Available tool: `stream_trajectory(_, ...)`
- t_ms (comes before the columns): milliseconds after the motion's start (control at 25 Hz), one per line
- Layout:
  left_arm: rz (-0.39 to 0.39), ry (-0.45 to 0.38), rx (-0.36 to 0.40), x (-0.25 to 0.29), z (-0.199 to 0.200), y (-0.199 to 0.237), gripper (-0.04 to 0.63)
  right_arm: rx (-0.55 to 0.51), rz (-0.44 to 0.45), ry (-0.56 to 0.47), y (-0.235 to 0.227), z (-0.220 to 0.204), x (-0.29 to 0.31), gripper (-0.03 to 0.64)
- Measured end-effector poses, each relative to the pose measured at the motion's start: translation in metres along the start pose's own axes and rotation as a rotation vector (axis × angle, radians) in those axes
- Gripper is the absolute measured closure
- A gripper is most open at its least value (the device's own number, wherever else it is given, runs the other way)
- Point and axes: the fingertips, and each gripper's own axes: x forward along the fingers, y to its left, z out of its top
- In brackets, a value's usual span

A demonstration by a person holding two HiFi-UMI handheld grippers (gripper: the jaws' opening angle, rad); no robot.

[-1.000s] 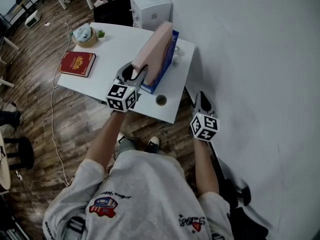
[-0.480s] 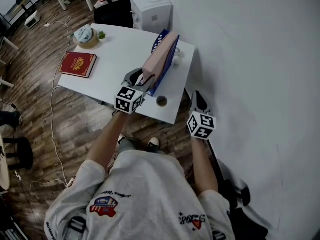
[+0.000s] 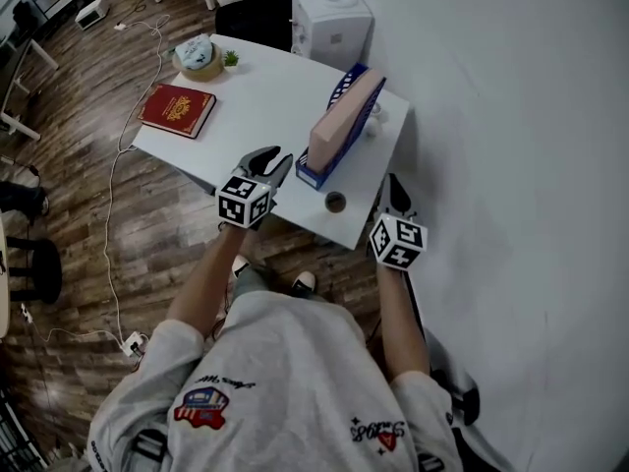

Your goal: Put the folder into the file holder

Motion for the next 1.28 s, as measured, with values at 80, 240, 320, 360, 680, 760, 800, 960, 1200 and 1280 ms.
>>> stream_trajectory(80,0.01,-0.018,-0.004,-0.011,0.01,0.008,0.541,-0.001,0.018,-0.006,0.006,0.004,0.006,0.624)
stream_trajectory(240,0.059,-0.091,0.021,-0.031,0.041,0.025,0.589,0.008,0.05,-0.04,0.013,0.024,0.016,0.624)
stream_trajectory(320,0.083,-0.124,0.037,-0.039,0.054,0.032,0.589,-0.006,0.068,-0.059,0.018,0.036,0.018,0.624)
stream_trajectory(360,0.092,-0.132,0.044,-0.042,0.06,0.035,0.589,-0.014,0.077,-0.069,0.02,0.041,0.018,0.624)
stream_trajectory(680,0.124,-0.206,0.056,-0.061,0.091,0.047,0.589,-0.088,0.119,-0.131,0.029,0.066,0.012,0.626)
stream_trajectory(760,0.122,-0.208,0.057,-0.06,0.092,0.047,0.589,-0.098,0.125,-0.134,0.029,0.067,0.01,0.626)
stream_trajectory(800,0.121,-0.208,0.056,-0.06,0.092,0.047,0.589,-0.102,0.128,-0.132,0.029,0.067,0.009,0.626)
stream_trajectory(960,0.121,-0.194,0.048,-0.058,0.089,0.047,0.589,-0.104,0.133,-0.127,0.03,0.068,0.007,0.626)
stream_trajectory(1200,0.094,-0.176,0.057,-0.052,0.085,0.039,0.589,-0.11,0.129,-0.128,0.03,0.068,0.005,0.626)
stream_trajectory(1280,0.098,-0.173,0.052,-0.052,0.084,0.04,0.589,-0.112,0.126,-0.125,0.031,0.068,0.004,0.626)
